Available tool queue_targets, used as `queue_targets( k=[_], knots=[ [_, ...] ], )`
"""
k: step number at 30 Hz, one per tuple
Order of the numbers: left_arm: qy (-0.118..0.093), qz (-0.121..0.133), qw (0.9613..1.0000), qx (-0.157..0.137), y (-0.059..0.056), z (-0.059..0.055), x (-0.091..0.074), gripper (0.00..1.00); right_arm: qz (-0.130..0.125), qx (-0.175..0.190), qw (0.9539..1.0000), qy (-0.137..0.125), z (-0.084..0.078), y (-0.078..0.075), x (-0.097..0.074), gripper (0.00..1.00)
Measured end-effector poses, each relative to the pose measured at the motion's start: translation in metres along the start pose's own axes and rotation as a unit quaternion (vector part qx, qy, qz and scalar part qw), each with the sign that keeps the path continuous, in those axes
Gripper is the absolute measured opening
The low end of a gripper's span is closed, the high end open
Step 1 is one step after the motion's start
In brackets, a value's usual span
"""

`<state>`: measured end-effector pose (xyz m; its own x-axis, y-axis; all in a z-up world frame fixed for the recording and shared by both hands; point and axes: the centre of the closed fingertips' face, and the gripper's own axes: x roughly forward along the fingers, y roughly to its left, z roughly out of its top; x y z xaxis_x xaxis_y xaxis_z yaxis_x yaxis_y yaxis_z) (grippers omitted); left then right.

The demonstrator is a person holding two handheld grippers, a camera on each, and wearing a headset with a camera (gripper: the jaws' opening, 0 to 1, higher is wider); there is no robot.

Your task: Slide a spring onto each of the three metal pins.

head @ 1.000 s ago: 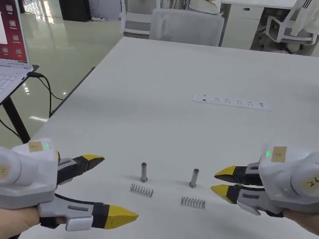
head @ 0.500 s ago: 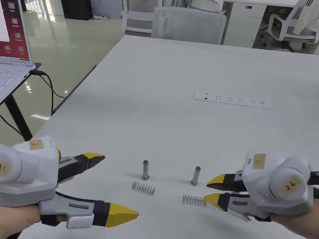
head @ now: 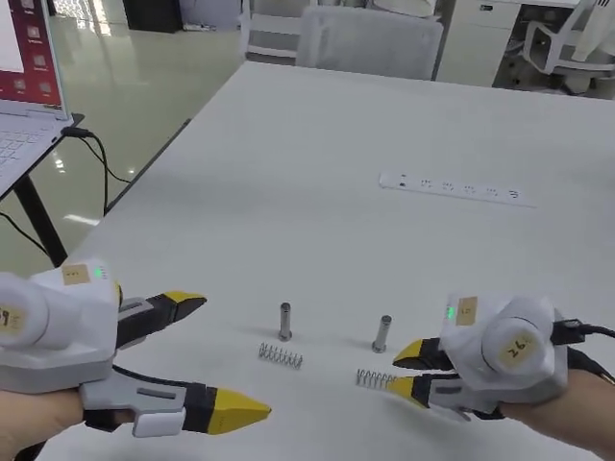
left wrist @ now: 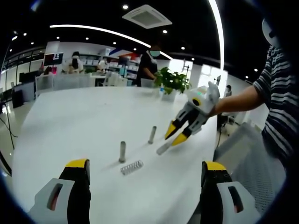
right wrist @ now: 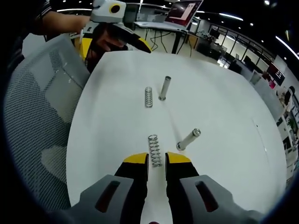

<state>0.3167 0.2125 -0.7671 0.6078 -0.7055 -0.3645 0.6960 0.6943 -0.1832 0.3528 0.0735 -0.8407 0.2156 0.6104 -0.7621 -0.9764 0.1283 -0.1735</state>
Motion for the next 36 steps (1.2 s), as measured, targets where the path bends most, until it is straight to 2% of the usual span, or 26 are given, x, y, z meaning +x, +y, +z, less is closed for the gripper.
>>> queue_targets(
  k=[12, 25, 28, 33, 36],
  knots=[
    [0.000, 0.002, 1.0000, -0.006, 0.000, -0.004, -0.002, 0.96, 0.018, -0.011, 0.9993, 0.031, -0.014, 0.003, 0.010, 0.12],
    [0.003, -0.001, 1.0000, -0.009, -0.002, -0.007, 0.000, 0.96, 0.035, -0.012, 0.9986, 0.039, -0.014, 0.002, 0.015, 0.08],
    [0.004, -0.001, 0.9999, -0.011, -0.002, -0.009, 0.000, 0.96, 0.040, -0.002, 0.9983, 0.042, -0.015, 0.002, 0.015, 0.08],
    [0.007, -0.005, 0.9999, -0.012, -0.004, -0.011, 0.001, 0.96, 0.044, 0.007, 0.9983, 0.037, -0.016, 0.002, 0.015, 0.08],
    [0.008, -0.008, 0.9999, -0.012, -0.007, -0.011, 0.002, 0.96, 0.041, 0.000, 0.9986, 0.032, -0.016, 0.003, 0.015, 0.08]
  ],
)
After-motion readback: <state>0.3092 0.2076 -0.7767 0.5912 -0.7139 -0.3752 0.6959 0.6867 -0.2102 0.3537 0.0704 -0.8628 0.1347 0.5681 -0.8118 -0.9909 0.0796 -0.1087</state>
